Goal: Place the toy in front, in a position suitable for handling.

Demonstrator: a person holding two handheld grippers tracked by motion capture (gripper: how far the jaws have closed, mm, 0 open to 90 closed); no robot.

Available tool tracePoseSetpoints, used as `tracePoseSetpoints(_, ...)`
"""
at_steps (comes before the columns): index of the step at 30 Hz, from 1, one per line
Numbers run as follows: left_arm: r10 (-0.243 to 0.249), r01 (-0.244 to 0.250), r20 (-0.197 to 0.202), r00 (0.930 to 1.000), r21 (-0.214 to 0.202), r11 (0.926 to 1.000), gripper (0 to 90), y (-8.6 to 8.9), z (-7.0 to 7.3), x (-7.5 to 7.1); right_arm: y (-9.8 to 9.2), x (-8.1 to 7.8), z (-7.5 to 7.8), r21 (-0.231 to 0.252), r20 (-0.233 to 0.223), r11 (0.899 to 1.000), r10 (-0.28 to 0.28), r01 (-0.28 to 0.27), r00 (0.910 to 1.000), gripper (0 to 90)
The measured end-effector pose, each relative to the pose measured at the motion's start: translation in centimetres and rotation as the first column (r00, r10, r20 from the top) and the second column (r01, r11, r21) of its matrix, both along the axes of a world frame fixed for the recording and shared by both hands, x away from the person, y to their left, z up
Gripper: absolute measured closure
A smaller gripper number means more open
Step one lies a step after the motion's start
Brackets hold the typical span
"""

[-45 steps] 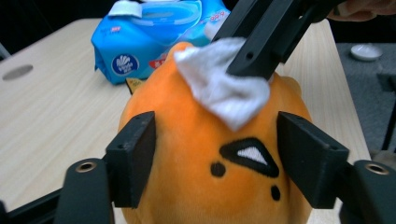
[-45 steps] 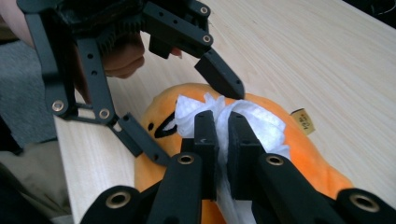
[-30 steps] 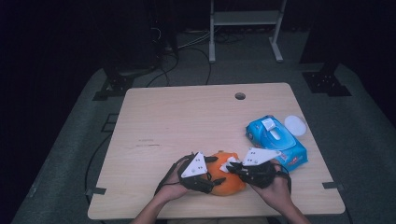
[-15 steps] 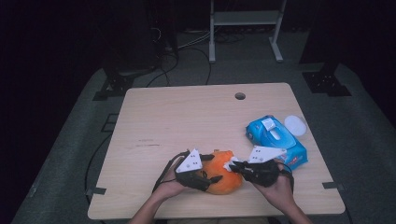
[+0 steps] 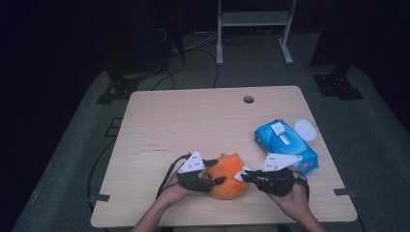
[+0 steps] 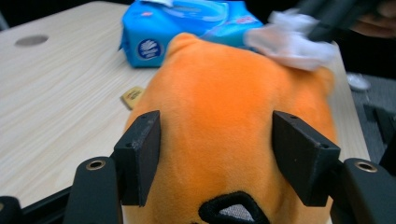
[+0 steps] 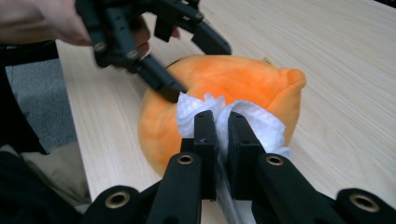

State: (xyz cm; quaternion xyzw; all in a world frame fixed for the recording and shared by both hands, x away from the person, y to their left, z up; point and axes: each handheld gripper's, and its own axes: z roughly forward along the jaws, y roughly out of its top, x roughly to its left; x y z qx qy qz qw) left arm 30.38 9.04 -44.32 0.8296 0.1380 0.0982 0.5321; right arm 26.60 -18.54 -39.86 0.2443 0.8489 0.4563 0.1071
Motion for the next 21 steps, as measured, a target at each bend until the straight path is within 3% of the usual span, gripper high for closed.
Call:
tracePoseSetpoints(3, -0.082, 0.08, 0.05, 0.9954, 0.032, 0.9963, 36.1, -1.1, -0.1, -1.0, -0.2, 0.9, 0.0, 0.023, 0.0, 0.999, -0.049, 0.049, 0.9988, 83.2)
tracePoseSetpoints(6, -0.105, 0.1, 0.08, 0.9913, 0.059, 0.9932, 35.4, -1.7, 0.0, -1.5, -0.4, 1.8, 0.0, 0.042, -0.005, 0.996, -0.073, 0.073, 0.9973, 83.2)
tracePoseSetpoints(7, -0.093, 0.09, 0.071, 0.9931, 0.053, 0.9946, 35.0, -1.7, 0.0, -1.4, -0.7, 2.5, -0.1, 0.051, -0.021, 0.995, -0.082, 0.083, 0.9964, 83.2)
tracePoseSetpoints(10, -0.08, 0.078, 0.051, 0.9955, 0.036, 0.9963, 35.7, -1.5, -0.2, -1.1, -0.8, 2.5, -0.3, 0.052, -0.03, 0.995, -0.08, 0.081, 0.9963, 83.1)
tracePoseSetpoints(12, -0.03, 0.029, 0.021, 0.9993, 0.028, 0.9992, 35.9, -1.2, -0.2, -0.7, -0.9, 2.2, -0.3, 0.04, -0.033, 0.996, -0.073, 0.075, 0.9968, 83.1)
tracePoseSetpoints(18, 0.039, -0.039, -0.049, 0.998, -0.005, 0.9992, 37.0, -0.5, -0.3, 0.1, -1.0, 0.9, -0.5, 0.027, -0.061, 0.999, -0.026, 0.027, 0.9978, 83.0)
tracePoseSetpoints(21, 0.05, -0.052, -0.069, 0.9964, -0.021, 0.9984, 36.9, -0.3, -0.4, 0.3, -1.0, 0.7, -0.4, 0.017, -0.086, 1.0, 0.003, -0.001, 0.9963, 82.8)
